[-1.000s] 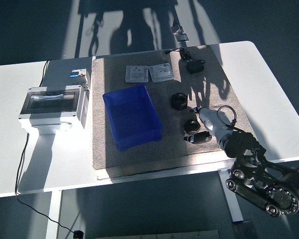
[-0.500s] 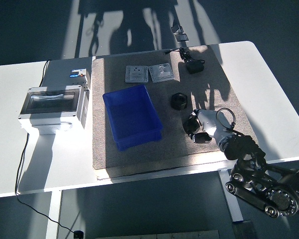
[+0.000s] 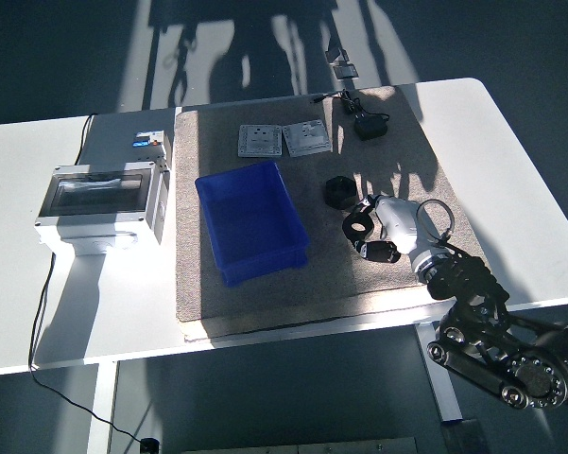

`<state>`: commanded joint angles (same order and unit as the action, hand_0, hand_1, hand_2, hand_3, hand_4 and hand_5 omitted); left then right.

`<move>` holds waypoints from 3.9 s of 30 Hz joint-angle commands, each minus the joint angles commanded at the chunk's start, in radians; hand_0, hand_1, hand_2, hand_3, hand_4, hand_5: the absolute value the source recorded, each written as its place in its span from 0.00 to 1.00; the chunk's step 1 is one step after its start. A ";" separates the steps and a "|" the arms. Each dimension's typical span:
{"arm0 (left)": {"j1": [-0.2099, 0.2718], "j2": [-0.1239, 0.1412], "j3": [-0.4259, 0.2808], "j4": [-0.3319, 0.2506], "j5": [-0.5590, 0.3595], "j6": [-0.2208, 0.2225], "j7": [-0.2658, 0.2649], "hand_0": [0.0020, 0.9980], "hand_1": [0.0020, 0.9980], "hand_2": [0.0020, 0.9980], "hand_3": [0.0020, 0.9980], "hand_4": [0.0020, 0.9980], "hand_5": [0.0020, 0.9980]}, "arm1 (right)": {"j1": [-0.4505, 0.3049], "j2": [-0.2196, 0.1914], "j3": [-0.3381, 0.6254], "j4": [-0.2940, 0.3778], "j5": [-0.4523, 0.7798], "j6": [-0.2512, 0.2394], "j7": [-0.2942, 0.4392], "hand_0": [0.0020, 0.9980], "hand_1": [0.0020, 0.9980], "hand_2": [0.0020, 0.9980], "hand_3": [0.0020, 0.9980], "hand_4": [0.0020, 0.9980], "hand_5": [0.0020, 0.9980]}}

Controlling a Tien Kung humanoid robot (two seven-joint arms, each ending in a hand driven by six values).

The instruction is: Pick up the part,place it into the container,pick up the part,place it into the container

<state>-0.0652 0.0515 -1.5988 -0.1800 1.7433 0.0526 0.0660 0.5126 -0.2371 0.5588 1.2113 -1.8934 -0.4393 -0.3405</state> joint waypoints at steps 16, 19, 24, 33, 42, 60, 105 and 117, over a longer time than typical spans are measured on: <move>-0.004 0.004 -0.005 0.000 0.002 0.005 -0.003 0.69 0.65 0.63 0.56 0.45 0.54 | 0.184 0.100 -0.167 0.034 0.134 -0.111 0.069 0.44 0.35 0.56 0.65 0.43 0.00; -0.007 0.005 -0.005 0.000 0.000 0.007 -0.004 0.69 0.65 0.63 0.56 0.44 0.55 | 0.217 0.116 -0.214 0.033 0.087 -0.069 0.071 0.47 0.38 0.60 0.66 0.46 0.00; -0.009 0.007 -0.005 0.000 -0.006 0.011 -0.006 0.69 0.65 0.63 0.56 0.44 0.55 | 0.252 0.132 -0.264 0.000 0.070 0.008 0.042 0.70 0.73 0.77 0.67 0.58 0.04; -0.012 0.010 -0.006 0.000 -0.007 0.015 -0.008 0.69 0.65 0.63 0.56 0.44 0.55 | 0.268 0.134 -0.270 -0.008 0.047 0.047 0.024 0.97 1.00 0.99 0.90 0.69 0.13; -0.013 0.012 -0.007 0.000 -0.003 0.017 -0.009 0.69 0.65 0.62 0.55 0.44 0.55 | 0.259 0.126 -0.195 -0.015 0.000 0.027 -0.011 1.00 1.00 1.00 0.94 0.89 0.32; -0.018 0.013 -0.003 0.000 -0.016 0.026 -0.018 0.69 0.65 0.61 0.55 0.43 0.52 | 0.322 0.237 -0.151 -0.462 0.175 0.042 0.028 0.98 0.97 0.99 0.92 0.89 0.32; -0.013 0.015 -0.009 0.000 0.018 0.032 -0.035 0.69 0.65 0.61 0.54 0.41 0.51 | 0.303 0.237 -0.251 -0.532 0.292 0.076 0.038 0.72 0.56 0.69 0.71 0.86 0.33; -0.011 0.014 -0.006 0.000 0.007 0.034 -0.035 0.69 0.65 0.61 0.55 0.41 0.51 | 0.297 0.237 -0.244 -0.528 0.281 0.056 0.043 0.71 0.57 0.65 0.37 0.88 0.36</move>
<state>-0.0760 0.0653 -1.6049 -0.1800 1.7499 0.0869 0.0307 0.8095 0.0000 0.3151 0.6832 -1.6123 -0.3834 -0.2980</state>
